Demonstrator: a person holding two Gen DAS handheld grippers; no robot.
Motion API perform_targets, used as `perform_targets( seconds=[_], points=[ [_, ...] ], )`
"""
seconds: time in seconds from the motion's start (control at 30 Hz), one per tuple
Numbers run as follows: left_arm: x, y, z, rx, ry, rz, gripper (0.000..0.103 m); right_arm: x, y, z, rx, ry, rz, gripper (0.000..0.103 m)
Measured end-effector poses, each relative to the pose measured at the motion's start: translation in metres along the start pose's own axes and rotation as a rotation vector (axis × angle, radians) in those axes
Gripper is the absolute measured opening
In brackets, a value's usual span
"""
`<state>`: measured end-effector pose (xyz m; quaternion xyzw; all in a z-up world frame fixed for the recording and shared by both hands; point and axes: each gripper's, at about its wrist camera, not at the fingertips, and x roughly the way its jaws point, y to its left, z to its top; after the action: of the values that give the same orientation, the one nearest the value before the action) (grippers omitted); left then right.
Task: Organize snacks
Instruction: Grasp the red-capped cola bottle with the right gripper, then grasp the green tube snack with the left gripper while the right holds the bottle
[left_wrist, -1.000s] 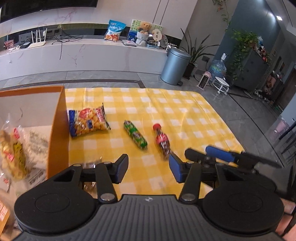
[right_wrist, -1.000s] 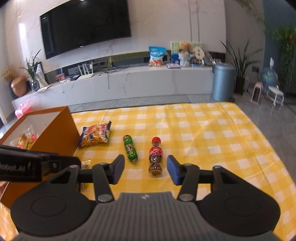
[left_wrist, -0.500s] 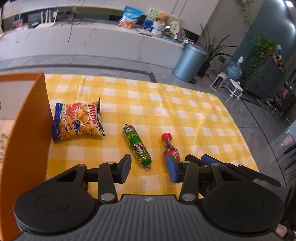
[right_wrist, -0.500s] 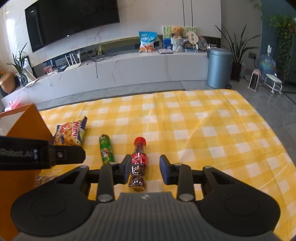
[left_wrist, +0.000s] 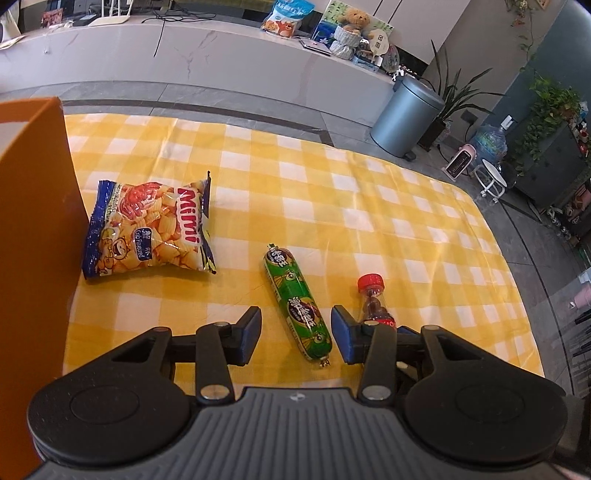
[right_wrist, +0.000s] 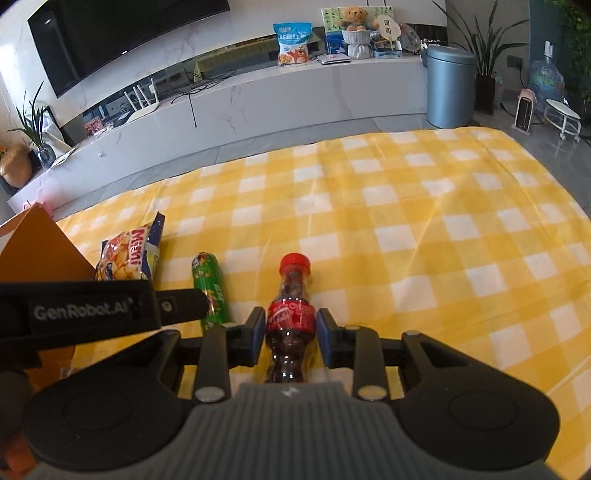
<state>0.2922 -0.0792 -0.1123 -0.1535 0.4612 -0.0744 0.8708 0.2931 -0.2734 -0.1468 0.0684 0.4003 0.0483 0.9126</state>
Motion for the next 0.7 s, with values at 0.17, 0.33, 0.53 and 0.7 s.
perform_targets(
  seconds=[0.17,0.33,0.53,0.7],
  points=[
    [0.005,-0.004,0.001,0.022,0.000,0.014,0.052,0.004,0.007,-0.002,-0.020,0.012,-0.015,0.029],
    [0.009,-0.007,0.001,0.037,0.014,0.041,0.054,0.004,0.004,-0.003,-0.013,0.026,-0.017,0.029],
    [0.012,-0.016,0.001,0.082,0.007,0.107,0.069,0.002,0.002,-0.001,-0.033,0.051,-0.029,0.029],
    [0.019,-0.014,0.003,0.065,0.021,0.118,0.074,0.002,0.000,-0.001,-0.035,0.057,-0.022,0.029]
  ],
)
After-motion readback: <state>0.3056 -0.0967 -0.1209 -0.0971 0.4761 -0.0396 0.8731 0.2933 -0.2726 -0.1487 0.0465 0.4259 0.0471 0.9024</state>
